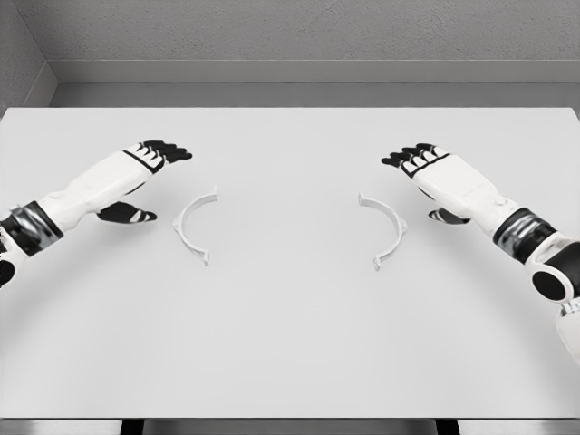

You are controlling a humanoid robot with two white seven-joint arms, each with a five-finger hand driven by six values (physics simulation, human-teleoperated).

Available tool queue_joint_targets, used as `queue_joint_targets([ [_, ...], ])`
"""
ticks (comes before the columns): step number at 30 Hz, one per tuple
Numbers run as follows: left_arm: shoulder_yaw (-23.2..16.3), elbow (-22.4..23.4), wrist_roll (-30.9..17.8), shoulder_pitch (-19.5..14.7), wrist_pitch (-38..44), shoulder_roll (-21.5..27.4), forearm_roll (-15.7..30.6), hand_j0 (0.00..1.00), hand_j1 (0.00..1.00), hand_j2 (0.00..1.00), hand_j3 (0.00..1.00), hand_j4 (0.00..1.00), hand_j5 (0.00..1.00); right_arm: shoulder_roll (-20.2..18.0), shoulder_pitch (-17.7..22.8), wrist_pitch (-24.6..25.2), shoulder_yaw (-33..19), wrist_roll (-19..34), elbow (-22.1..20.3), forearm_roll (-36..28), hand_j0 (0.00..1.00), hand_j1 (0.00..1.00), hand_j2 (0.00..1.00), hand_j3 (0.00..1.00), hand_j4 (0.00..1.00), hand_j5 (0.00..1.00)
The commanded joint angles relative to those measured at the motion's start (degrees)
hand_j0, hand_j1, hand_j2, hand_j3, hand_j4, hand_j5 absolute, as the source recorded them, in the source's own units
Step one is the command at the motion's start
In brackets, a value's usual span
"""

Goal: Assemble PVC drainage pipe clamps

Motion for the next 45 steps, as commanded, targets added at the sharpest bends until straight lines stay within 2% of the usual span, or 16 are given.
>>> queue_joint_targets([
  [1, -0.54, 0.81, 0.00, -0.26, 0.00, -1.03, -0.08, 1.00, 1.00, 1.00, 1.00, 1.00, 1.00, 0.26, 0.00, 1.20, 0.69, -0.03, 0.11, 0.16, 1.00, 1.00, 1.00, 1.00, 1.00, 1.00],
  [6, -1.77, 1.43, 0.00, -1.14, 0.00, -1.64, -0.34, 1.00, 1.00, 1.00, 1.00, 1.00, 1.00, 0.35, -0.53, 1.29, 1.66, -0.03, 1.78, 0.34, 1.00, 1.00, 1.00, 1.00, 1.00, 1.00],
  [12, -2.74, 1.52, 0.00, -1.23, 0.00, -1.73, -0.34, 1.00, 1.00, 1.00, 1.00, 1.00, 1.00, 0.26, -0.53, 1.29, 2.89, -0.03, 1.43, 0.34, 1.00, 1.00, 1.00, 1.00, 1.00, 1.00],
  [24, -3.00, 5.38, 0.00, -2.46, 0.00, -2.61, -0.34, 1.00, 1.00, 1.00, 1.00, 1.00, 1.00, 0.53, -0.53, 1.46, 3.24, 0.06, 0.90, 0.34, 1.00, 1.00, 1.00, 1.00, 1.00, 1.00],
  [45, -3.97, 5.12, 0.00, -2.64, 0.00, -5.33, -0.34, 1.00, 1.00, 1.00, 1.00, 1.00, 1.00, 0.97, -0.53, 1.99, 5.97, 0.32, -0.85, 0.25, 1.00, 1.00, 1.00, 1.00, 1.00, 1.00],
])
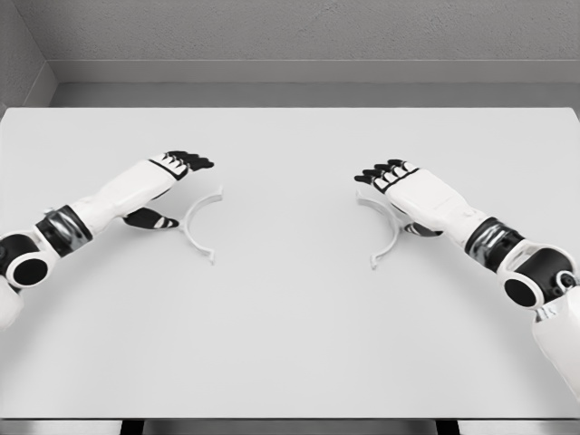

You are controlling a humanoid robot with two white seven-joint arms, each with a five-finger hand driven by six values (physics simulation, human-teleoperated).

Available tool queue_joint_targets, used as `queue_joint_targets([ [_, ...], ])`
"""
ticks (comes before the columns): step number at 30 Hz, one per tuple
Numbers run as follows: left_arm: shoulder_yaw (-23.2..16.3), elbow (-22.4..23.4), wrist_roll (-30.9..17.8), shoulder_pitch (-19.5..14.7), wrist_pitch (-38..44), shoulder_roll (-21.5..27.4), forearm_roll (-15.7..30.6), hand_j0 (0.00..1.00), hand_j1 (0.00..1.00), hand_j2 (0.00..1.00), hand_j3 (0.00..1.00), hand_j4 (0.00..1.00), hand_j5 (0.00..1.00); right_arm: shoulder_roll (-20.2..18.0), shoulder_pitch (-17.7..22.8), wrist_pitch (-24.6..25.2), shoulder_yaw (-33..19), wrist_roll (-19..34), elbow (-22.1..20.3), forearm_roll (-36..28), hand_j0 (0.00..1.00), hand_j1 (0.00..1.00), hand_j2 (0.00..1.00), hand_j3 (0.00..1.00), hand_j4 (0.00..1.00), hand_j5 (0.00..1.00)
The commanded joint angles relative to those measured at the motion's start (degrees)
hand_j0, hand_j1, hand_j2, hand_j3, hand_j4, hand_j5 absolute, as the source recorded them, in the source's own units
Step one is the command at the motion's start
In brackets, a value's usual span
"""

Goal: Assemble PVC drainage pipe clamps

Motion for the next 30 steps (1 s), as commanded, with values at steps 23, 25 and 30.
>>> queue_joint_targets([
  [23, -0.08, -1.98, 0.03, 0.62, 0.00, -2.81, 0.47, 1.00, 1.00, 1.00, 1.00, 1.00, 1.00, 0.23, -1.49, 1.62, 1.38, -0.10, 1.79, 0.08, 1.00, 1.00, 1.00, 1.00, 1.00, 1.00],
  [25, 0.09, -1.45, 0.03, 0.35, 0.00, -2.72, 0.47, 1.00, 1.00, 1.00, 1.00, 1.00, 1.00, 0.32, -1.49, 1.71, 1.55, -0.10, 1.70, 0.08, 1.00, 1.00, 1.00, 1.00, 1.00, 1.00],
  [30, 0.01, 0.83, 0.03, -1.05, 0.00, -3.16, 0.38, 1.00, 1.00, 1.00, 1.00, 1.00, 1.00, 1.02, -1.58, 1.97, 1.73, -0.10, 1.44, 0.08, 1.00, 1.00, 1.00, 1.00, 1.00, 1.00],
])
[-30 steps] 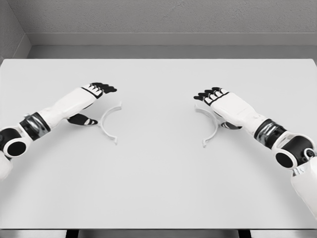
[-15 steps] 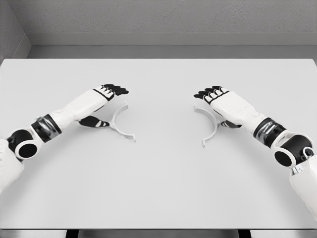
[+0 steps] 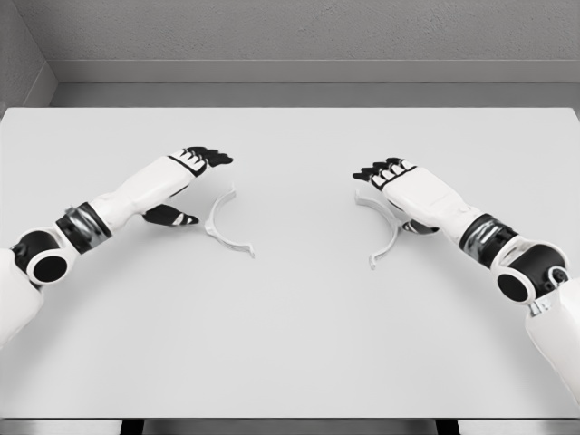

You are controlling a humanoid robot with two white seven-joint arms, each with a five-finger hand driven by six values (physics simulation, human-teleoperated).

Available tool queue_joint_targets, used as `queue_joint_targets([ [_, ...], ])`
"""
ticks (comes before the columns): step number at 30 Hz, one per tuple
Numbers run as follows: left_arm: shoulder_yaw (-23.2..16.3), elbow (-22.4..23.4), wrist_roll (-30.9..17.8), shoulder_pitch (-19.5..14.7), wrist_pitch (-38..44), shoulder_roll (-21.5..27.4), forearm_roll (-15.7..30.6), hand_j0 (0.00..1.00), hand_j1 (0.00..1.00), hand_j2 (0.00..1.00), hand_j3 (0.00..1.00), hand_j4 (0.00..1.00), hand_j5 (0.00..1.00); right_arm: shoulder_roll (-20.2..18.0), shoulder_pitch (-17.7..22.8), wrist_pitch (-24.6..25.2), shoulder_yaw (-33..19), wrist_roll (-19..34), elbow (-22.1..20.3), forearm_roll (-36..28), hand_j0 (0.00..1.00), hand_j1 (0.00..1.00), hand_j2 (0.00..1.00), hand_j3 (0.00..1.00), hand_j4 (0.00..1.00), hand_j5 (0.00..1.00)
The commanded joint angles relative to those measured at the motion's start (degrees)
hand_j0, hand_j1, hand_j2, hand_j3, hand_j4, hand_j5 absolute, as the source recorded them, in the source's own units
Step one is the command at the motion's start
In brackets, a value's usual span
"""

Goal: Assemble PVC drainage pipe clamps

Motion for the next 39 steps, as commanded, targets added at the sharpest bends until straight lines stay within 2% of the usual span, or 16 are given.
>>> queue_joint_targets([
  [1, -0.18, 2.63, 0.03, -0.35, 0.00, -0.49, 0.25, 1.00, 1.00, 1.00, 1.00, 1.00, 1.00, 0.61, -0.09, 0.15, 0.17, -0.03, -0.17, -0.20, 1.00, 1.00, 1.00, 1.00, 1.00, 1.00],
  [8, -0.36, 4.30, 0.03, -1.85, 0.00, -2.86, 0.16, 1.00, 1.00, 1.00, 1.00, 1.00, 1.00, 0.96, -0.18, 0.33, 0.87, 0.06, -0.26, -0.12, 1.00, 1.00, 1.00, 1.00, 1.00, 1.00],
  [18, -0.71, 4.57, 0.03, -1.93, 0.00, -3.83, 0.25, 1.00, 1.00, 1.00, 1.00, 1.00, 1.00, 2.19, -1.06, 1.38, 2.89, 0.33, -0.52, -0.03, 1.00, 1.00, 1.00, 1.00, 1.00, 1.00],
  [39, -0.80, 2.19, 0.03, -0.62, 0.00, -6.82, 0.33, 1.00, 1.00, 1.00, 1.00, 1.00, 1.00, 4.30, -3.16, 2.70, 5.53, 0.41, -0.43, 0.15, 1.00, 1.00, 1.00, 1.00, 1.00, 1.00],
])
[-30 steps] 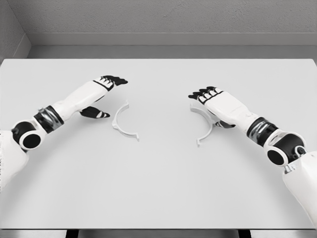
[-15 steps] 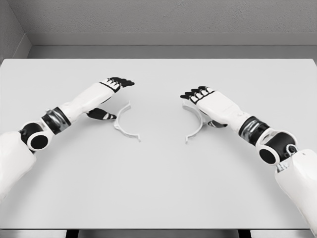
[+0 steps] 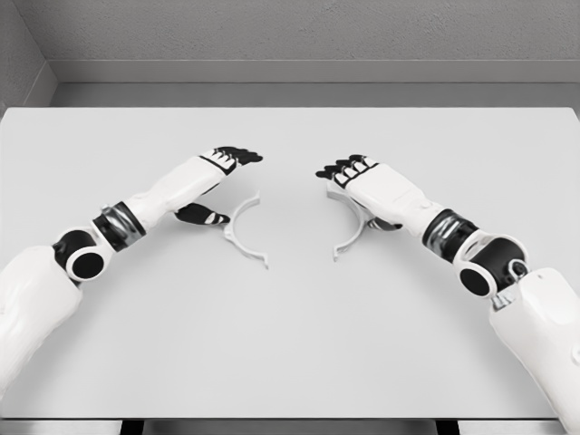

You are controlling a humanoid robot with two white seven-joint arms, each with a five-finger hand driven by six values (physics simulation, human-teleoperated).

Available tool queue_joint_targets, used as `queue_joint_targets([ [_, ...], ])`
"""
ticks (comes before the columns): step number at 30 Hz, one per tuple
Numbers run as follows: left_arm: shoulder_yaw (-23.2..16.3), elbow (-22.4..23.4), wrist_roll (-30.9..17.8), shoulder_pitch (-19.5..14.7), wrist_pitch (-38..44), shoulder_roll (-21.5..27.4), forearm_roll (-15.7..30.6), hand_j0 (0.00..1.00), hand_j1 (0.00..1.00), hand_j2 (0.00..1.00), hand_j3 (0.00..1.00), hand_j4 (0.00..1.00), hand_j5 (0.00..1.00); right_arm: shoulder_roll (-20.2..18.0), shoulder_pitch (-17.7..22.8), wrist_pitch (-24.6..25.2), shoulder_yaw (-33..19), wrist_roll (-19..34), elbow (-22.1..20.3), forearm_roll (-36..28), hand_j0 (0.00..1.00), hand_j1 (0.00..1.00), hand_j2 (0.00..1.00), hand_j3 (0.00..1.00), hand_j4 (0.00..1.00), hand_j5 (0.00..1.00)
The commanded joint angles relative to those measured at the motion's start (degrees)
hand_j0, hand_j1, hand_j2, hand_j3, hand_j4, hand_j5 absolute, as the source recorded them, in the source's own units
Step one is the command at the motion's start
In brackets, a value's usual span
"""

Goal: Assemble PVC drainage pipe clamps

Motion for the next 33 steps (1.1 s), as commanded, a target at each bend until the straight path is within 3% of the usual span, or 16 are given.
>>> queue_joint_targets([
  [1, 0.13, -0.61, 0.03, 0.09, 0.00, -0.04, 0.40, 1.00, 1.00, 1.00, 1.00, 1.00, 1.00, 0.41, 0.00, 0.11, 0.09, -0.03, 0.00, -0.14, 1.00, 1.00, 1.00, 1.00, 1.00, 1.00],
  [7, 0.92, -0.70, 0.20, -0.44, 0.00, 1.71, 1.28, 1.00, 1.00, 1.00, 1.00, 1.00, 1.00, 0.06, 0.09, 0.11, -0.18, -0.03, 0.17, 0.30, 1.00, 1.00, 1.00, 1.00, 1.00, 1.00],
  [9, 0.65, -2.72, 0.21, -0.18, 0.00, 4.26, 1.28, 1.00, 1.00, 1.00, 1.00, 1.00, 1.00, -0.20, 0.09, 0.02, -0.35, -0.11, 0.44, 0.21, 1.00, 1.00, 1.00, 1.00, 1.00, 1.00],
  [13, 0.48, -8.52, 0.12, 3.51, 0.00, 8.83, 1.37, 1.00, 1.00, 1.00, 1.00, 1.00, 1.00, -0.20, -1.32, 0.11, -0.53, -0.03, 2.10, 0.30, 1.00, 1.00, 1.00, 1.00, 1.00, 1.00],
  [18, 0.39, -10.02, 0.21, 4.31, 0.00, 9.18, 1.37, 1.00, 1.00, 1.00, 1.00, 1.00, 1.00, 0.15, -2.20, 0.02, -0.35, -0.11, 3.86, 0.73, 1.00, 1.00, 1.00, 1.00, 1.00, 1.00],
  [33, -0.05, -8.96, 0.12, 4.31, 0.00, 6.90, 0.23, 1.00, 1.00, 1.00, 1.00, 1.00, 1.00, 2.26, -2.72, 0.11, 0.17, 0.06, 3.78, 2.23, 1.00, 1.00, 1.00, 1.00, 1.00, 1.00],
])
